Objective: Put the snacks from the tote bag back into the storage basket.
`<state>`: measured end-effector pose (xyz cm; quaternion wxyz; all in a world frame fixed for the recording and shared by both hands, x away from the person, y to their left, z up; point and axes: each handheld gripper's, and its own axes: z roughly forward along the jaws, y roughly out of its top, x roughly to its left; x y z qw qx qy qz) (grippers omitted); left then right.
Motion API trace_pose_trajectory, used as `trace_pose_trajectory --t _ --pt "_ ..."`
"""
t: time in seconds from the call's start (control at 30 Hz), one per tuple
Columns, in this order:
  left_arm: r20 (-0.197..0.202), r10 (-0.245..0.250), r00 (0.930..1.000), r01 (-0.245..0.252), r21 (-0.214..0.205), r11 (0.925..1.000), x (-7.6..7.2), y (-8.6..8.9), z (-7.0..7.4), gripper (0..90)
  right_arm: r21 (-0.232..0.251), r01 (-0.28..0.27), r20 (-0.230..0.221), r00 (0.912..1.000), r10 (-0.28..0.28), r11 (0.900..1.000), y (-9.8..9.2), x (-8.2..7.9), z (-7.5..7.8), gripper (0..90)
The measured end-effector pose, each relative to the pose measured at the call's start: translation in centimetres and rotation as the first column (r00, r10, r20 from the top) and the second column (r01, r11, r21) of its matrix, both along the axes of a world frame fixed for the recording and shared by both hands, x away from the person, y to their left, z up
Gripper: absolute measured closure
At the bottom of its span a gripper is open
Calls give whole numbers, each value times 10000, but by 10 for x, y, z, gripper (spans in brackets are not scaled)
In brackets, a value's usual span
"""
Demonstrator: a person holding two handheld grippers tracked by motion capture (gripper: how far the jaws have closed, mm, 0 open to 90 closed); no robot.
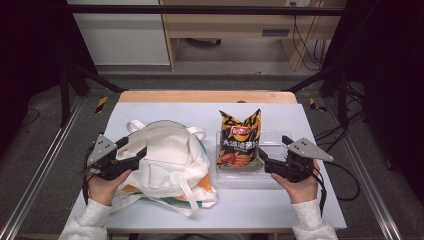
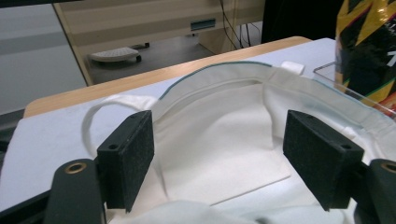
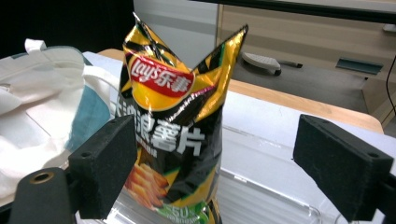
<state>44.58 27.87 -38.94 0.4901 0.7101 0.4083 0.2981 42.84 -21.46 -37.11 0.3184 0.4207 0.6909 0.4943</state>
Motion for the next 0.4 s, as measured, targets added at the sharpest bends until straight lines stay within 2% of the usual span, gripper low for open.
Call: trace_pose_trajectory --t 0.27,0.4 --pt "-134 193 9997 -193 38 9998 -3 12 -8 248 -129 79 -278 9996 -82 9999 -6 -1 -14 134" --pt "-257 310 9992 -310 18 9995 -5 19 -13 248 -148 84 -324 9994 -89 9999 -7 -1 -16 132"
